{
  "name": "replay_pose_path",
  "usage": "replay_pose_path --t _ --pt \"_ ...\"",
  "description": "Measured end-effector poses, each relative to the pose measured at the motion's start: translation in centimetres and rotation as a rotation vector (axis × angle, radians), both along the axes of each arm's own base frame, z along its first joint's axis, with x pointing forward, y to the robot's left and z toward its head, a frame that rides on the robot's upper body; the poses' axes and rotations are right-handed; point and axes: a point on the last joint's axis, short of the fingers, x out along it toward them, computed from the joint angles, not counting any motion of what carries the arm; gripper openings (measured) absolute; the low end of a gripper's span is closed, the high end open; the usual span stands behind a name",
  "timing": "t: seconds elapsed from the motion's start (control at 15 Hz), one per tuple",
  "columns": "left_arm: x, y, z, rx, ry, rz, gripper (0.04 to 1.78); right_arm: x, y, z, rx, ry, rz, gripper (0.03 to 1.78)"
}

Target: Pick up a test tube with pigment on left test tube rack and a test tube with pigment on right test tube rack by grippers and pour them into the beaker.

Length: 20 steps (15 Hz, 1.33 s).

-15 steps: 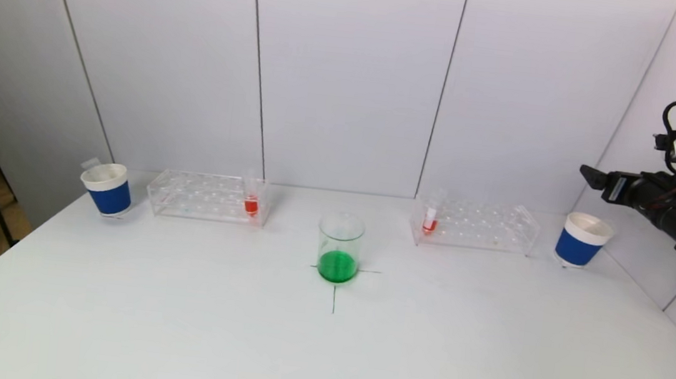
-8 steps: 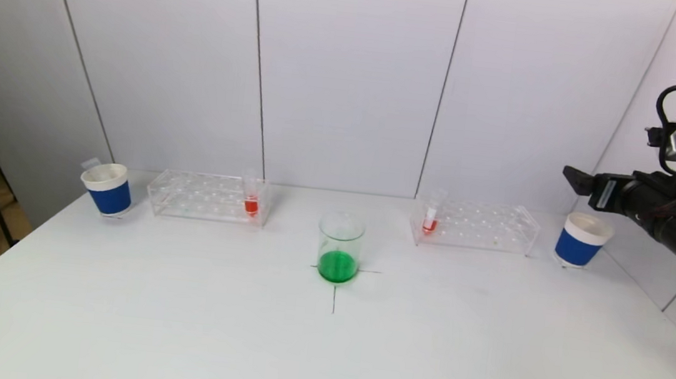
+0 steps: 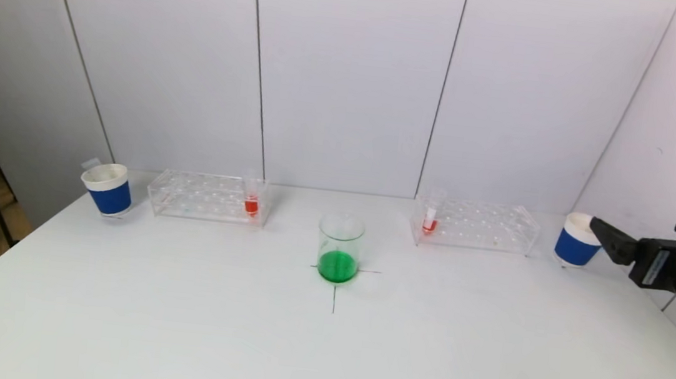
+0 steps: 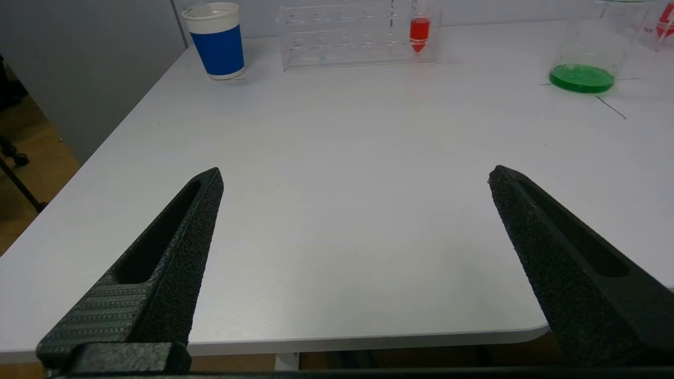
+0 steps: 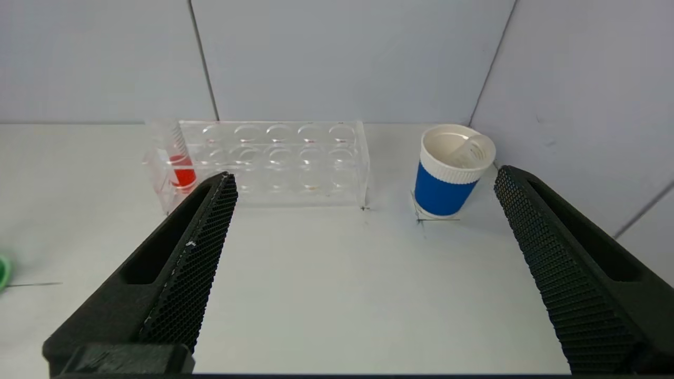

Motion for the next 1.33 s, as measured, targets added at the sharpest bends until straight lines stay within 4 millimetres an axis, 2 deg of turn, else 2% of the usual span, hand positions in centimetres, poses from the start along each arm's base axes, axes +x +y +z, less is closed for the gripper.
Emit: replay_pose_path --t 0.33,0.53,1.07,1.33 --pt "0.0 0.0 0.0 0.0 0.0 0.0 1.76 -4.9 -1.1 0.9 0.009 -0.096 -0.057 1.77" --pt "0.0 0.0 0.0 0.0 0.0 0.0 1.76 -7.9 -1.1 0.7 0.01 -0.143 -0.06 1.78" --pt "0.0 0.0 0.0 0.0 0.0 0.0 1.76 -16.0 -0.7 -2.6 0.009 -0.152 -0.058 1.77" --pt "0.0 0.0 0.0 0.0 0.0 0.0 1.76 -20.1 -0.5 -5.4 0.009 -0.133 -0.033 1.77"
